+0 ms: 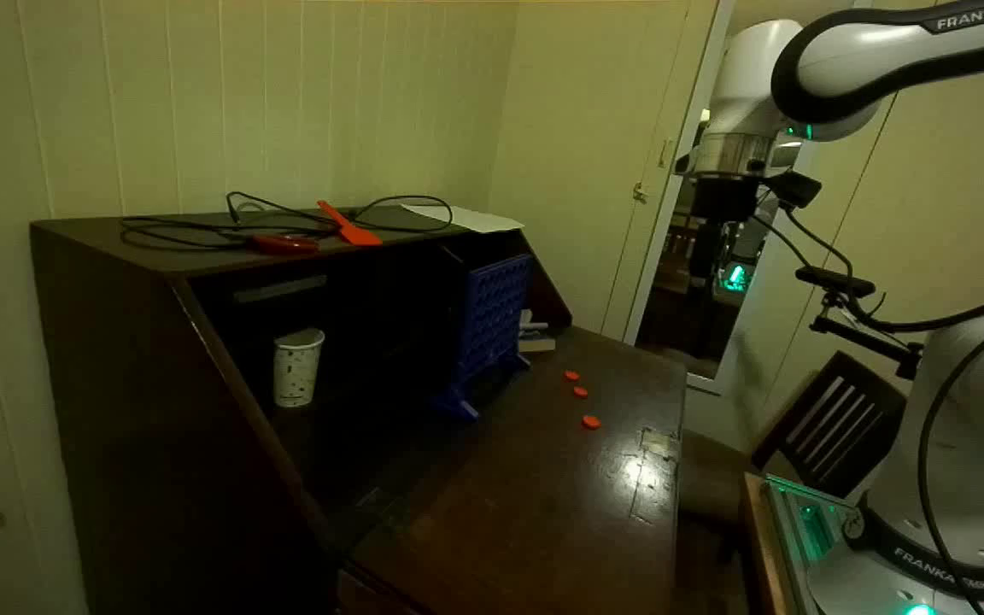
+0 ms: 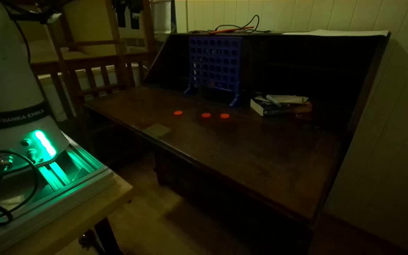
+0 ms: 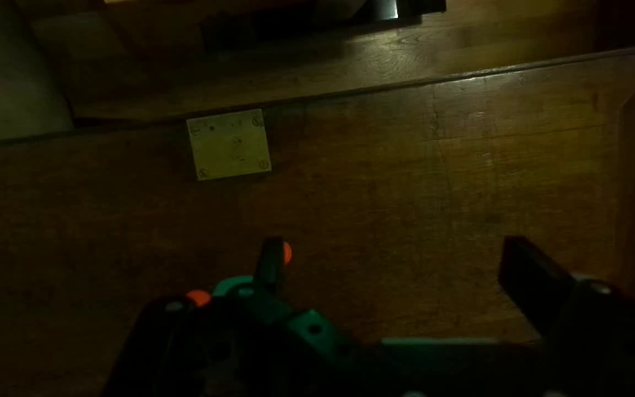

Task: Put the left orange disc in the blue board

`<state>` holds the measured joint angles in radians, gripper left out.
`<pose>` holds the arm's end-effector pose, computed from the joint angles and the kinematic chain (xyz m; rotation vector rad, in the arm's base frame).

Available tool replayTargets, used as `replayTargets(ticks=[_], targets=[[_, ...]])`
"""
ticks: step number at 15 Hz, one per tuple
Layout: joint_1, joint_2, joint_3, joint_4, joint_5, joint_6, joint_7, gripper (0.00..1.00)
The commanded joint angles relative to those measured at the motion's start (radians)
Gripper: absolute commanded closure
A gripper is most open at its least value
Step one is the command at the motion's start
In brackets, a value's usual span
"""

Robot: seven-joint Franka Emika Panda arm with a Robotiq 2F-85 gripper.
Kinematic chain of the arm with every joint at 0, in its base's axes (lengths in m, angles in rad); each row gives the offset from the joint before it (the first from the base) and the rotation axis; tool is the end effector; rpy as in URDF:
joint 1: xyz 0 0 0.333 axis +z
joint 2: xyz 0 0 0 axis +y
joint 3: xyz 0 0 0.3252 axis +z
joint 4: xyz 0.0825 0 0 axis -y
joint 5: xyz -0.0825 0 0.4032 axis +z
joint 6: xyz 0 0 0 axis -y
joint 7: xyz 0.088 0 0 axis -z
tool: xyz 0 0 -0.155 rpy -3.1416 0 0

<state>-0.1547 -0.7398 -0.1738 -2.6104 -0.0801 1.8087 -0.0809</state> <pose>0.3112 -0.1128 0.4245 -3.0768 0.2733 0.0923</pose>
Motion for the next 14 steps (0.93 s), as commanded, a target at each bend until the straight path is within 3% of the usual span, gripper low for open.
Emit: replayTargets(ticks=[1, 7, 14], targets=[[-0.003, 0.001, 0.002, 0.002, 0.002, -0.002, -0.002, 0.00], [-0.011, 0.051, 0.009, -0.032, -0.007, 0.051, 0.032, 0.00], [-0.021, 0.165, -0.001, -0.147, -0.046, 0.463, -0.007, 0.00]])
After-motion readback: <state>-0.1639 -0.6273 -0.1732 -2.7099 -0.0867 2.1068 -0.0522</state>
